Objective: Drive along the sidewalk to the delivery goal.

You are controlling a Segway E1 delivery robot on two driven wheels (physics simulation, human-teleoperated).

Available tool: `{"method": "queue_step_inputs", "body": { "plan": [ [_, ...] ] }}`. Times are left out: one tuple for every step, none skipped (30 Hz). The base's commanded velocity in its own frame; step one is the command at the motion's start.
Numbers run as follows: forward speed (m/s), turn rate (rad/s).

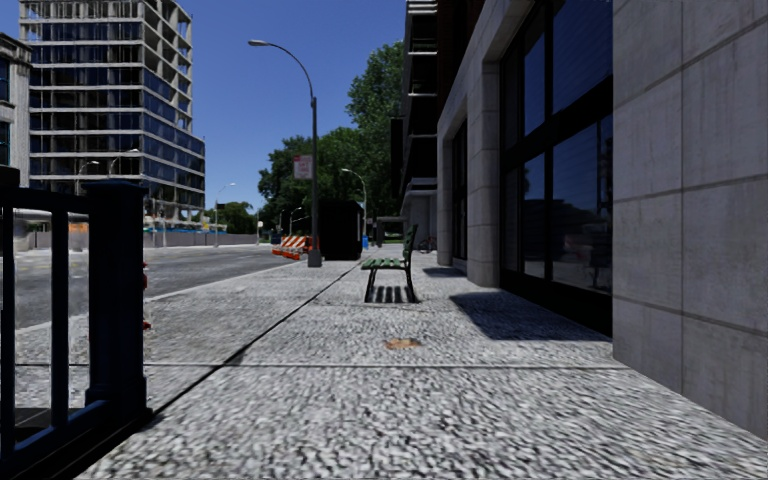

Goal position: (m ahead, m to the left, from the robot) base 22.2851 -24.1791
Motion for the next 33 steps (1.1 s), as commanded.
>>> {"method": "queue_step_inputs", "body": {
  "plan": [
    [2.0, 0.3],
    [2.0, 0.3],
    [2.0, 0.33],
    [2.0, 0.37],
    [2.0, 0.39],
    [2.0, 0.39],
    [2.0, 0.41],
    [2.0, 0.44],
    [2.0, 0.47],
    [2.0, 0.47],
    [2.0, 0.48],
    [2.0, 0.48],
    [2.0, 0.48],
    [2.0, 0.48],
    [2.0, 0.48],
    [2.0, 0.48],
    [2.0, 0.48],
    [2.0, 0.48],
    [2.0, 0.48],
    [2.0, 0.44],
    [2.0, 0.31],
    [2.0, 0.31],
    [2.0, 0.11],
    [2.0, 0.01],
    [2.0, 0.0],
    [2.0, 0.0],
    [2.0, 0.0],
    [2.0, 0.11],
    [2.0, 0.18],
    [2.0, 0.18],
    [2.0, 0.22],
    [2.0, 0.23],
    [2.0, 0.23]
  ]
}}
